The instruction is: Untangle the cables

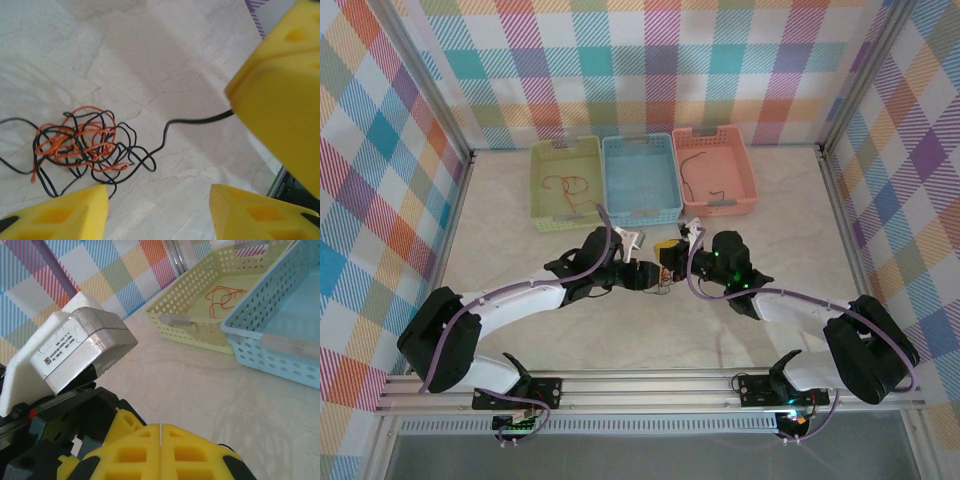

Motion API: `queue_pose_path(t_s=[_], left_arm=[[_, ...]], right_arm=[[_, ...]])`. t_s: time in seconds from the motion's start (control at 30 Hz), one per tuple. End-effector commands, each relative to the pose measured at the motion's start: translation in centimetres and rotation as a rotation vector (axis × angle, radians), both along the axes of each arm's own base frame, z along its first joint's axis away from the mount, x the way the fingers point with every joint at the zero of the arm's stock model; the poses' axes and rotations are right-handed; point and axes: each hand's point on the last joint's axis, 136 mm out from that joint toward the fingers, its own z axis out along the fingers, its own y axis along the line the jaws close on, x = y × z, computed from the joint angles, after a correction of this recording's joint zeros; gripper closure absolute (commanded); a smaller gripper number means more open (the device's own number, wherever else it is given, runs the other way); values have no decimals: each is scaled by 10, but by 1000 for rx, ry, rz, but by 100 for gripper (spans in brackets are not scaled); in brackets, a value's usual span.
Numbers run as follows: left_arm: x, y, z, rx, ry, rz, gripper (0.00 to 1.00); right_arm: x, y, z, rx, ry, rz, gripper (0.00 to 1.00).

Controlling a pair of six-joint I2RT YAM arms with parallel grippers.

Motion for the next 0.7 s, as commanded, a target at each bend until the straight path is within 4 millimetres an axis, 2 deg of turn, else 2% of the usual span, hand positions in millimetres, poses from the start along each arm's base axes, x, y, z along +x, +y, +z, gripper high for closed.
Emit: queue_pose_path(t_s=[0.0,0.13,0.23,0.47,0.67], left_arm=[[10,-3,33,-27,-144,-3,41],[18,9,42,-13,-225,56,40],[21,9,47,-32,-266,64,39],[18,-7,54,-86,-303,-15,39],[29,-21,56,-100,-328,-32,41]], right_arm=[[-4,4,14,77,7,35,100],[-2,2,13,102,13,30,100],[-2,3,14,112,8,40,100],[-3,4,14,131,6,50,100],[-4,6,16,142,4,67,100]])
